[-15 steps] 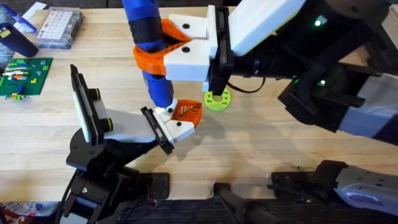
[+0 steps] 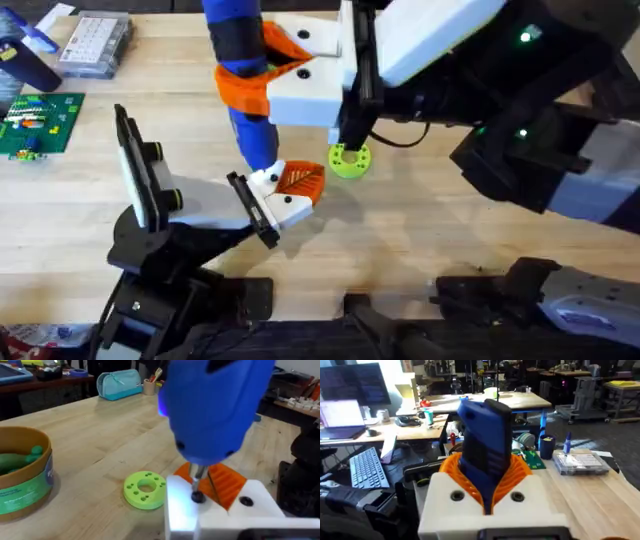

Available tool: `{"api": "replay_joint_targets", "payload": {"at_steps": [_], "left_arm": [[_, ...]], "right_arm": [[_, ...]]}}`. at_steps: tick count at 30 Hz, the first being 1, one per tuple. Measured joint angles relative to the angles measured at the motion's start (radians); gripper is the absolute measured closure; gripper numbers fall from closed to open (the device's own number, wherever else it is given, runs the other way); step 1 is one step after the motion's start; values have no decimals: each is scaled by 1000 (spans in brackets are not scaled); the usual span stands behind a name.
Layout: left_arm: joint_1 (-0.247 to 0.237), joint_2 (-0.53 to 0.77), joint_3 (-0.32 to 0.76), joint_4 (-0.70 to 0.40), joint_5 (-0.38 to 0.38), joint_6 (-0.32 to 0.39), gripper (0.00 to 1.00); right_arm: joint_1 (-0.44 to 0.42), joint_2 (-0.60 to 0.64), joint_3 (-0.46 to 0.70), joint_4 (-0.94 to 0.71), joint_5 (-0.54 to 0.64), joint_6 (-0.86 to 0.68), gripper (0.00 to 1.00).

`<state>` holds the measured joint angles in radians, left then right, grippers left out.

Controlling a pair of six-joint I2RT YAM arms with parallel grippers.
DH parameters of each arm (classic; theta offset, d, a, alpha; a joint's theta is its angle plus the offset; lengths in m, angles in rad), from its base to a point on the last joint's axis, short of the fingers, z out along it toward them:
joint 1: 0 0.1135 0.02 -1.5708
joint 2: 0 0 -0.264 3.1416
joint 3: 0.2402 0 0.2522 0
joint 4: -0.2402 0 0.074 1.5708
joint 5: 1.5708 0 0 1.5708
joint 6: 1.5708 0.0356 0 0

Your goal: Pick up the gripper from the table and insert it into the empty holder that is missing its gripper. Then pick up a screw, insert it into the mounting hole, and use the screwdriver to tighten it. Finally, clean up the table by picking up the vegetable and placing it into the bucket.

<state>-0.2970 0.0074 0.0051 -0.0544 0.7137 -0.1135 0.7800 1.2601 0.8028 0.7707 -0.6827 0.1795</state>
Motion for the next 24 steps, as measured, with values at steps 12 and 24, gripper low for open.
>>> {"api": "replay_joint_targets", "payload": {"at_steps": [12, 24], "left_arm": [[0, 0, 0, 0, 0, 0, 988], [0, 0, 0, 0, 0, 0, 988]], "right_arm": [[-1, -13, -3, 70, 14, -7, 963], [-36, -124, -4, -60, -36, 8, 963]]}}
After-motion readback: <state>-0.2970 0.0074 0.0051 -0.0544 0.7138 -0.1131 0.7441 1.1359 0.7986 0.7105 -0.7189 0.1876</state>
